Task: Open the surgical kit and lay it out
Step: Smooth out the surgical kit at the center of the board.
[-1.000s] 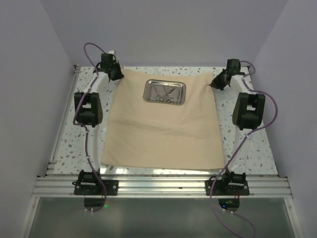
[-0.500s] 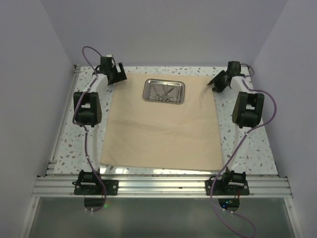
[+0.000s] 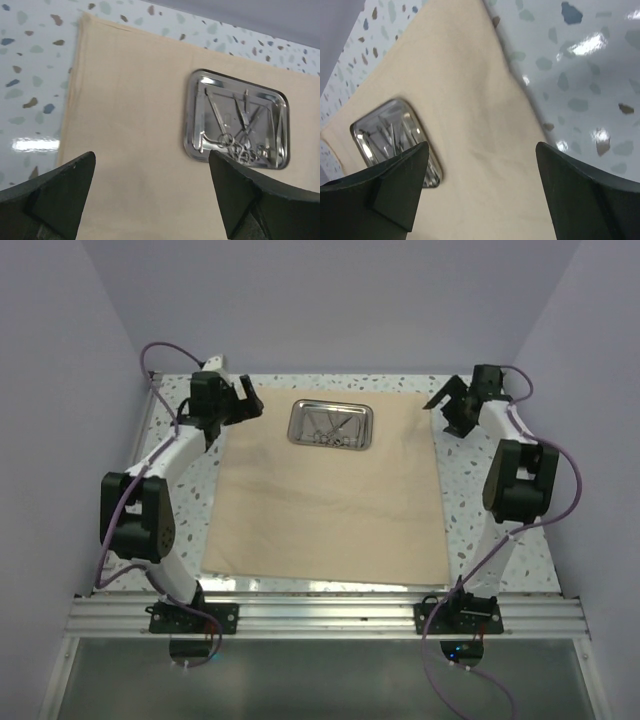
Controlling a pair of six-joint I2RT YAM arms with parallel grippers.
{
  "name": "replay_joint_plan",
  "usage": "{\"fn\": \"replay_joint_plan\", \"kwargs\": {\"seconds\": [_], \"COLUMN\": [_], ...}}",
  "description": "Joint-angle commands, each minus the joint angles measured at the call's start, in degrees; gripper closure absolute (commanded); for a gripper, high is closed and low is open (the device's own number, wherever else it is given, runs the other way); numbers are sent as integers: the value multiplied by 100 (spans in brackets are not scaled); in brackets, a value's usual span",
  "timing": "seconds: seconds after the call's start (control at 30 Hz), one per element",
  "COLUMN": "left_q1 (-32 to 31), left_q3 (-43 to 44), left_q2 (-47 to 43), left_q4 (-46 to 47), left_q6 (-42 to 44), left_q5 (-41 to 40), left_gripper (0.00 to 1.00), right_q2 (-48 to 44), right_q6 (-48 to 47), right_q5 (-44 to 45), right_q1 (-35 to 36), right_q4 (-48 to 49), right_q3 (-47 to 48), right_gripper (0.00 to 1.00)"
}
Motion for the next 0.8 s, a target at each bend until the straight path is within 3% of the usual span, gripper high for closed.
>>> {"fn": "replay_joint_plan", "kwargs": {"seconds": [0.0,0.1,0.17,0.27,0.47,0.77], "left_q1": [-444,-1121,-1559,-1878,-2299,-2722], "left_q3": [-976,-1284,-1460,-1865,-2550,-3016], "left_q2": [-213,-117,-12,120,-221,-671], "left_q4": [1219,1447,1735,2184,2616,2459], "left_q6": [-192,-122,-183,-437,-780,-886], "left_q5": [527,359,263,288,290,-124], "left_gripper": [0,0,0,2,6,10], "right_q2": [-1249,-1752,-2148,-2509,-2861,-2783], "right_q6": [-159,16,288,500,422,413], "right_q5": [-172,-277,-681,-840,-560,-489], "right_q1": [225,366,419,620,727,727], "right_q4": [558,1103,1532,2114,2062,2115], "right_q3": [-811,-1848,-2401,-3246,-3607,-3784], "right_gripper": [9,12,21,25,41,44]}}
